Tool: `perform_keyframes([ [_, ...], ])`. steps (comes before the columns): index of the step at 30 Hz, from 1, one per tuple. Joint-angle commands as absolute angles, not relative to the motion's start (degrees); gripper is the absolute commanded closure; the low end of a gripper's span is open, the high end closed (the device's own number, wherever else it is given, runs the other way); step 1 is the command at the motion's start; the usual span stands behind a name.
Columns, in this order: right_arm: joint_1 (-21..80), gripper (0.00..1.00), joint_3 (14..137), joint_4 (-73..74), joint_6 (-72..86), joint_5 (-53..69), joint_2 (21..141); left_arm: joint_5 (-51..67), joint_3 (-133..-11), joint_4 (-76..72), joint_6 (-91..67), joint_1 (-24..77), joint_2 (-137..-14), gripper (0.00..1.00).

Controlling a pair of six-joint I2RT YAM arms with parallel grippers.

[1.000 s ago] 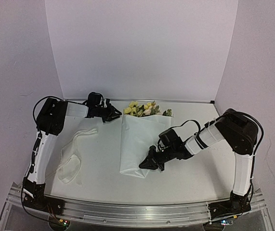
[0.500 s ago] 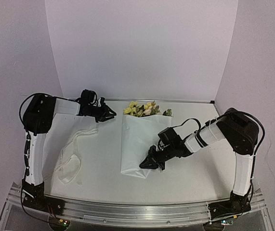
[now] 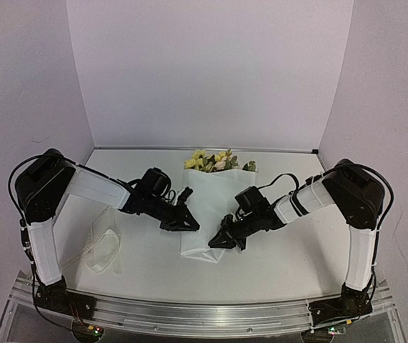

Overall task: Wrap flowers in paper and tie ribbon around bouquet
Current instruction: Press the fold line on the folded wrapping paper.

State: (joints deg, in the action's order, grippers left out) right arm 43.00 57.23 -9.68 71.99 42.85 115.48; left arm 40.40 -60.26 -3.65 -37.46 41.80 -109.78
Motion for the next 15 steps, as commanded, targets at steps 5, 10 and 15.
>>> perform_keyframes([
  [5,42.4,0.92,55.6,-7.1,73.2,38.5,116.2,40.5,-57.6,-7.8,-35.3,45.7,-110.9,0.91],
  [10,42.3,0.92,54.9,-7.4,73.2,38.5,116.3,41.0,-53.9,-7.8,-34.7,46.1,-112.0,0.92],
  [15,41.9,0.92,54.2,-8.2,73.4,38.3,116.4,41.4,-50.9,-7.4,-34.8,46.7,-112.2,0.92],
])
